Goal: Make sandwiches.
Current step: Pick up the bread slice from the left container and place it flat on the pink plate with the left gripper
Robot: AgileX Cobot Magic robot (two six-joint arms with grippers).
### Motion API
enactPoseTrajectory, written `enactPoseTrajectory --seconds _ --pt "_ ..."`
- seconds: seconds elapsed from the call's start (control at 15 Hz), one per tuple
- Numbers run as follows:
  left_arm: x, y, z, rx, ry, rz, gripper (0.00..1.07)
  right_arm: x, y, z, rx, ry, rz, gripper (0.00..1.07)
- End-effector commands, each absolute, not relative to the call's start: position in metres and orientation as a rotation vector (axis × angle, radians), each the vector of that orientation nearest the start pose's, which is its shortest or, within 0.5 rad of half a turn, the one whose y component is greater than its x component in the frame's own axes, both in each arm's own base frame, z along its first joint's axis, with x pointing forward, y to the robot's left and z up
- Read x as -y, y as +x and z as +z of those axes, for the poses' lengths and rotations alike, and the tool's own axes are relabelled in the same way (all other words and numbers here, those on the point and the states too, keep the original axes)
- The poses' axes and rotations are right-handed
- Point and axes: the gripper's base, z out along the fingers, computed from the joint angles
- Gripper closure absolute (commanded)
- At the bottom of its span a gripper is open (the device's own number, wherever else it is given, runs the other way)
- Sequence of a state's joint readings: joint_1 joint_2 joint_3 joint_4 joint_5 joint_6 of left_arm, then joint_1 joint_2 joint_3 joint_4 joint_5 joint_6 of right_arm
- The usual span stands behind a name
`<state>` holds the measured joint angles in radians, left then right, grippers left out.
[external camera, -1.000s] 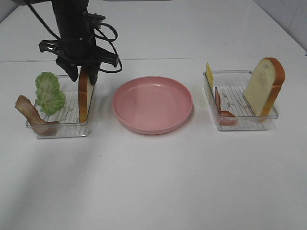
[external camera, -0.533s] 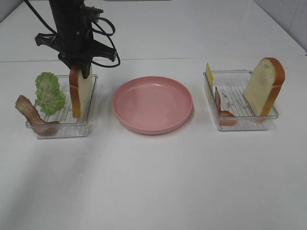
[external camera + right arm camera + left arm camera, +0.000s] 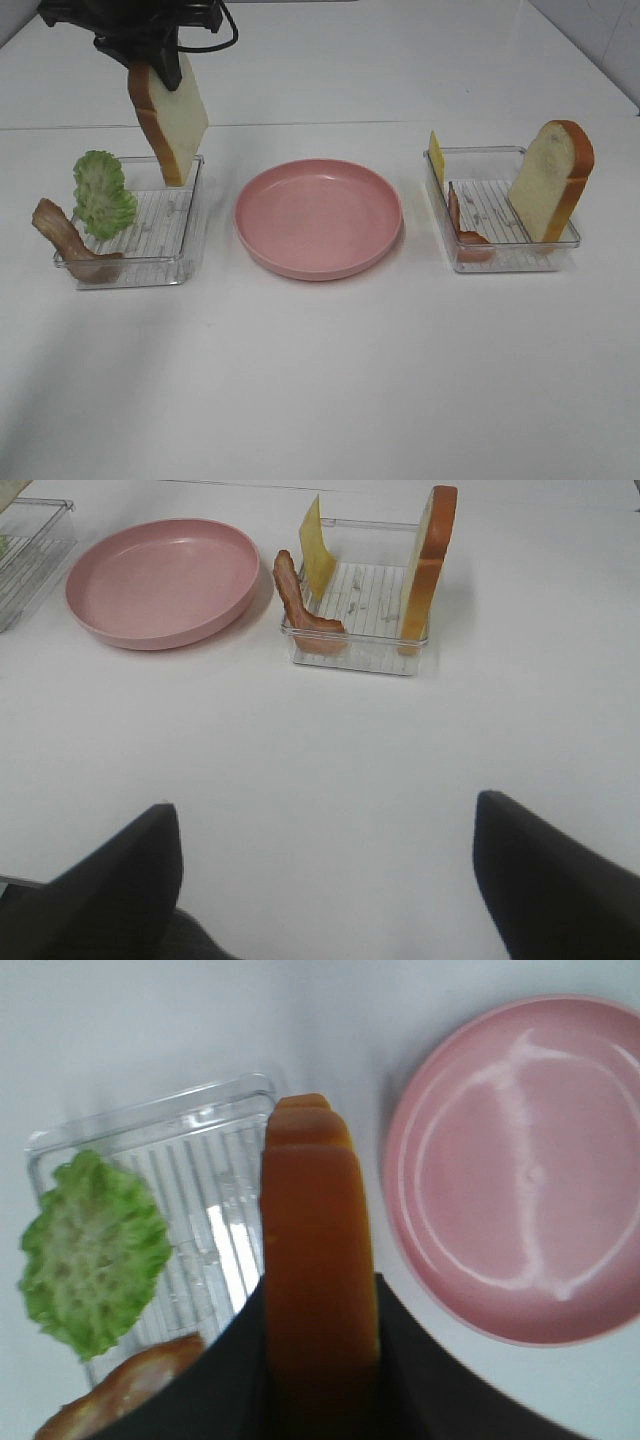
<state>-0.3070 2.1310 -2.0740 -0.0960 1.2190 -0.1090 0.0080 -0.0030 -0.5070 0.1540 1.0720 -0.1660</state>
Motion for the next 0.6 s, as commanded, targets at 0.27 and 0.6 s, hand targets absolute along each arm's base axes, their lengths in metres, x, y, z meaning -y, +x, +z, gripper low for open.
enactPoseTrajectory --seconds 0.27,0.6 --pt "0.161 0.456 0.274 -2.63 0.398 -0.929 1.07 -0.012 -0.009 0.279 -2.008 -0.177 0.084 0.31" --pt "0.183 0.474 0.209 -2.605 0.345 -1.298 1.07 -0.012 -0.009 0.279 -2.008 -0.177 0.084 0.31"
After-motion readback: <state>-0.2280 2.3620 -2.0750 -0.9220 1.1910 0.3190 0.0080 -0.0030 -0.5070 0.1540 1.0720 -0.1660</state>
